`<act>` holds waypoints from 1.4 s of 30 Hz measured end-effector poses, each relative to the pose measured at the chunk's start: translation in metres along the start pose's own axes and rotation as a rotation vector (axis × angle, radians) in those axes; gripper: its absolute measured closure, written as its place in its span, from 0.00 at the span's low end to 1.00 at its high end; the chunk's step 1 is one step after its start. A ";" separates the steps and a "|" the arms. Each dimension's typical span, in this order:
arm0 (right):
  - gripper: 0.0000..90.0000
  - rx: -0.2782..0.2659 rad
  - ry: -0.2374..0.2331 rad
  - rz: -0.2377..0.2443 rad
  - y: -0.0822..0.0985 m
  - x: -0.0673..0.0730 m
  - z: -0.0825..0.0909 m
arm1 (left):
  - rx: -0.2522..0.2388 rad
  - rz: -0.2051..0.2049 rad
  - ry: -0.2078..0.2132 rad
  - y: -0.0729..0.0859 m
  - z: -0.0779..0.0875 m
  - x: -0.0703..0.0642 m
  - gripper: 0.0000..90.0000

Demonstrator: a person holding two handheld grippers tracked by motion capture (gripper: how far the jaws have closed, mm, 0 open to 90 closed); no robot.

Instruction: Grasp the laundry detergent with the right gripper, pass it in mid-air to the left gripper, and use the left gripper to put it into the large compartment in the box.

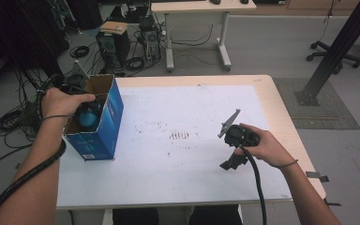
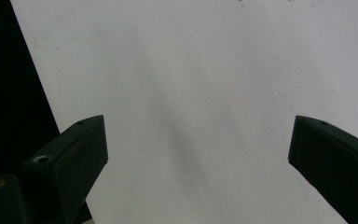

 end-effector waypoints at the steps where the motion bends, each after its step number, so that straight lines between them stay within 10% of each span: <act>1: 0.05 0.002 -0.001 0.002 0.000 0.000 0.000 | -0.003 0.001 0.001 0.000 0.001 0.000 0.36; 42: 0.05 0.021 0.009 0.006 -0.006 0.000 0.000 | -0.104 -0.063 0.015 -0.017 0.078 -0.019 0.14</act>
Point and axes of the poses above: each handheld gripper's, and its own axes: z roughly backward along the jaws, y roughly out of its underside, x roughly to its left, the point moved 9 cm from there along -z, roughly forward along the jaws, and after that the axes turned 6 degrees about -x, right-handed, at the moved point
